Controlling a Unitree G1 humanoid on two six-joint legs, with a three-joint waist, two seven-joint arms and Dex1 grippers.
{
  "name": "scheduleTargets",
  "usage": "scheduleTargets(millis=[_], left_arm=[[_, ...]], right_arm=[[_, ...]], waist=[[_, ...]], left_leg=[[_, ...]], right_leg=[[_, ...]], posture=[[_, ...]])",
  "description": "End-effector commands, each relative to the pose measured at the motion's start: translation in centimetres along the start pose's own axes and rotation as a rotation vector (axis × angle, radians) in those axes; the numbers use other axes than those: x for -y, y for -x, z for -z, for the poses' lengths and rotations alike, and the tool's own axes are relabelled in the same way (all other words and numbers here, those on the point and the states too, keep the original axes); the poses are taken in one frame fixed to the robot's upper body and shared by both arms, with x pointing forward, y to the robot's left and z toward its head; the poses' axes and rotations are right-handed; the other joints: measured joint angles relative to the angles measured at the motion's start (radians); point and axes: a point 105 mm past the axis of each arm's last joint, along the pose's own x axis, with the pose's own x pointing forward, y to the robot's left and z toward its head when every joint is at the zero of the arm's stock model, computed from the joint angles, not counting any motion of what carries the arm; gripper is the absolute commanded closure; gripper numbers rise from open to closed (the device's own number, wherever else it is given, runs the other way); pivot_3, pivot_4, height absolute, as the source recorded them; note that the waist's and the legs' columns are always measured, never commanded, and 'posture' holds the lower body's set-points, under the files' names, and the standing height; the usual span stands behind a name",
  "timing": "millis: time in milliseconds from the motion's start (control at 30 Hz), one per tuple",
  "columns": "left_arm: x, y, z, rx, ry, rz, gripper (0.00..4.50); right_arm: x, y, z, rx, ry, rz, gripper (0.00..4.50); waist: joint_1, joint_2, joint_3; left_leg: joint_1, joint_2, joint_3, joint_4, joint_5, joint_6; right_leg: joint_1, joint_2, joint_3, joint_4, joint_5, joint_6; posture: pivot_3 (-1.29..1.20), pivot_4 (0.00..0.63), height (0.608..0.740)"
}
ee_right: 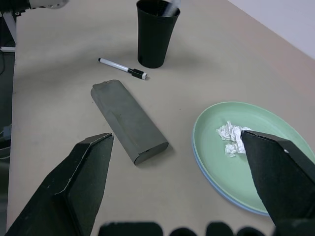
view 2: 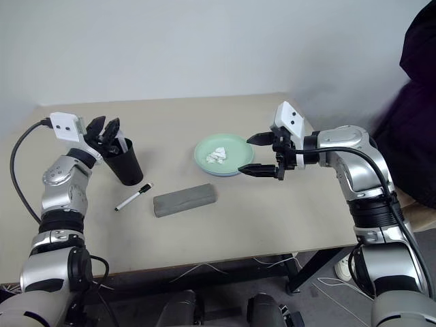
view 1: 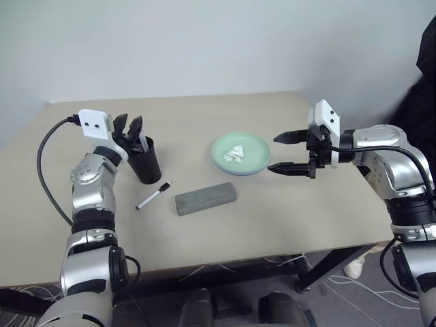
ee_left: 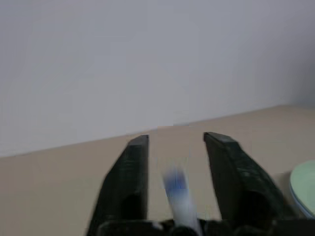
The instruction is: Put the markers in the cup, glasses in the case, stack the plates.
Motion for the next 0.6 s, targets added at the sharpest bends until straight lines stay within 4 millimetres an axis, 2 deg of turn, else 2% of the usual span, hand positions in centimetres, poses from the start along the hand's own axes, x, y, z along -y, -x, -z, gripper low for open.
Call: scheduleTargets(millis=[33,167,267,367,433,500,600], left_arm=[[0.3,-0.4,-2.0,0.065,-0.019,0.022,1.29],[0.4,-0.3,-2.0,0.061,-0.021,0.029,0.02],[0.5,-0.3,-2.0,0.061,-0.027,0.031,0.02],[1.4,-0.4,-3.8,0.072,-0.023,0.130,0.02],[4.1,0.6,-4.7,0.013,0.013,0.350,0.02],[6.7,2.4,-4.7,-0.101,0.002,0.557,0.02],[8.4,4.6,-4.1,-0.262,-0.007,0.711,0.02]], right_arm=[[0.3,0.5,-1.9,0.040,0.056,0.016,0.00],[0.3,0.5,-1.9,0.039,0.055,0.018,0.00],[0.3,0.5,-1.9,0.039,0.055,0.019,0.00],[0.3,0.5,-1.8,0.038,0.054,0.019,0.00],[0.3,0.5,-1.8,0.037,0.053,0.020,0.00],[0.3,0.5,-1.8,0.037,0.052,0.021,0.00],[0.3,0.5,-1.7,0.037,0.050,0.021,0.00]], waist=[[0.000,0.000,0.000],[0.000,0.000,0.000],[0.000,0.000,0.000],[0.000,0.000,0.000],[-0.002,0.000,0.000],[-0.005,0.000,0.000],[-0.008,0.000,0.000]], left_leg=[[0.000,0.000,0.000,0.000,0.000,0.000],[0.000,0.000,0.000,0.000,0.000,0.000],[0.000,0.000,0.000,0.000,0.000,0.000],[-0.001,0.000,0.000,0.000,0.000,0.000],[-0.003,0.000,0.000,0.000,0.000,0.000],[-0.004,0.000,0.000,0.001,0.000,0.000],[-0.004,0.000,0.000,0.000,0.000,0.000]], right_leg=[[0.000,0.000,0.000,0.000,0.000,0.000],[0.000,0.000,0.000,0.000,0.000,0.000],[0.000,0.000,0.000,0.000,0.000,0.000],[-0.001,0.000,0.000,0.000,0.000,0.000],[-0.001,0.000,0.000,0.000,0.000,0.000],[-0.002,0.000,0.000,0.000,0.000,0.000],[-0.002,0.000,0.000,0.000,0.000,0.000]], posture=[[0.00,0.000,0.712],[0.00,0.000,0.712],[0.00,0.000,0.712],[0.00,0.000,0.712],[0.00,0.000,0.712],[0.00,0.000,0.712],[0.00,0.000,0.712]])
